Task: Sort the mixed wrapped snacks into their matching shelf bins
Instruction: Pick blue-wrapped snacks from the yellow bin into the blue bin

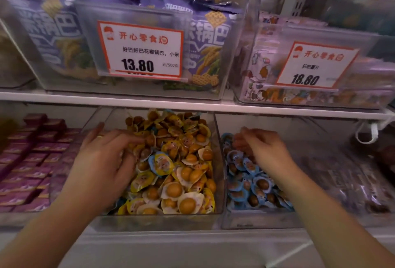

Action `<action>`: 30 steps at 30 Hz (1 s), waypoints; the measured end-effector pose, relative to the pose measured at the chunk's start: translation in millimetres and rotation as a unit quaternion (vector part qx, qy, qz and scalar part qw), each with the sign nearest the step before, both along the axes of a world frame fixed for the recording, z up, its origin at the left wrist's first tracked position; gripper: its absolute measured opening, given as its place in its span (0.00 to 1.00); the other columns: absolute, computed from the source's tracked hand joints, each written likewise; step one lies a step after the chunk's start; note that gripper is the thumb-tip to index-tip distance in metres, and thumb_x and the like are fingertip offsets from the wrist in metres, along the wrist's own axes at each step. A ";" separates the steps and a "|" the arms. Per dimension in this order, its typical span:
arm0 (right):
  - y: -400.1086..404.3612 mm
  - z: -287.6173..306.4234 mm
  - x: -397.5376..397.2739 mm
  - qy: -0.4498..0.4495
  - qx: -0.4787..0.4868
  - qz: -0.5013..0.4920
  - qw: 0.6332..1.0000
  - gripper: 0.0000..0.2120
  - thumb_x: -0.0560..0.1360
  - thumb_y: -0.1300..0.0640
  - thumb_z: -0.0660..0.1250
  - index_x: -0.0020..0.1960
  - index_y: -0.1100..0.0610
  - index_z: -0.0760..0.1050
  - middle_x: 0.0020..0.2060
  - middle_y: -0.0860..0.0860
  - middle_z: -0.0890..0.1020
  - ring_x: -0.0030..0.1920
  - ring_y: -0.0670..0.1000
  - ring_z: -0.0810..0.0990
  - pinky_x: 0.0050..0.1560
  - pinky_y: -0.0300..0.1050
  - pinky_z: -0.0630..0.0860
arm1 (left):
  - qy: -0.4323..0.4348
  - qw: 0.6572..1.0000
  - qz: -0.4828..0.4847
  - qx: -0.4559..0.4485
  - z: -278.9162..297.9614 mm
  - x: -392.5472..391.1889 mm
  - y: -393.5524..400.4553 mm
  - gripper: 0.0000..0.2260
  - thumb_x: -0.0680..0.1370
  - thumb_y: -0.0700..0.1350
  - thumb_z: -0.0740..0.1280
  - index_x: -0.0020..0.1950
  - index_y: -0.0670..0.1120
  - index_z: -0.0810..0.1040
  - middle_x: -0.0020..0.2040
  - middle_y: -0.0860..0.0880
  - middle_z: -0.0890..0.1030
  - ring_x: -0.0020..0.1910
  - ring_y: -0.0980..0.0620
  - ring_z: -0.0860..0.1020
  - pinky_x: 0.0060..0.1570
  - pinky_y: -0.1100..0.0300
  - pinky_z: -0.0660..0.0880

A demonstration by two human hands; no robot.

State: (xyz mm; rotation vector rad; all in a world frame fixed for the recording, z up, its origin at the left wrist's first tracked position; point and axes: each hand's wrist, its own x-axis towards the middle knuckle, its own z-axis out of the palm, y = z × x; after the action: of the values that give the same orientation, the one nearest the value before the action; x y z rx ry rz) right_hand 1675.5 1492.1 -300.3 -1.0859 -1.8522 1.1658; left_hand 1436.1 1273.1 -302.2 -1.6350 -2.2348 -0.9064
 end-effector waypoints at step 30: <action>-82.5 -11.8 -149.6 -0.317 0.288 0.282 0.859 0.03 0.77 0.48 0.69 0.48 0.46 0.78 0.43 0.41 0.78 0.46 0.44 0.77 0.42 0.38 0.71 | -0.077 0.996 0.007 0.037 -8.0 -39.0 -81.4 0.14 0.77 0.50 0.59 0.58 0.54 0.80 0.68 0.55 0.72 0.65 0.53 0.73 0.60 0.58 0.71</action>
State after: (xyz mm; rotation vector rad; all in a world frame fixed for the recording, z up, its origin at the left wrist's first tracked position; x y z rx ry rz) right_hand 1525.9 1409.6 -312.1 -0.6096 -2.9232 0.4352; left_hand 1397.1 1191.7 -310.1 -1.5647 -2.2783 -1.1314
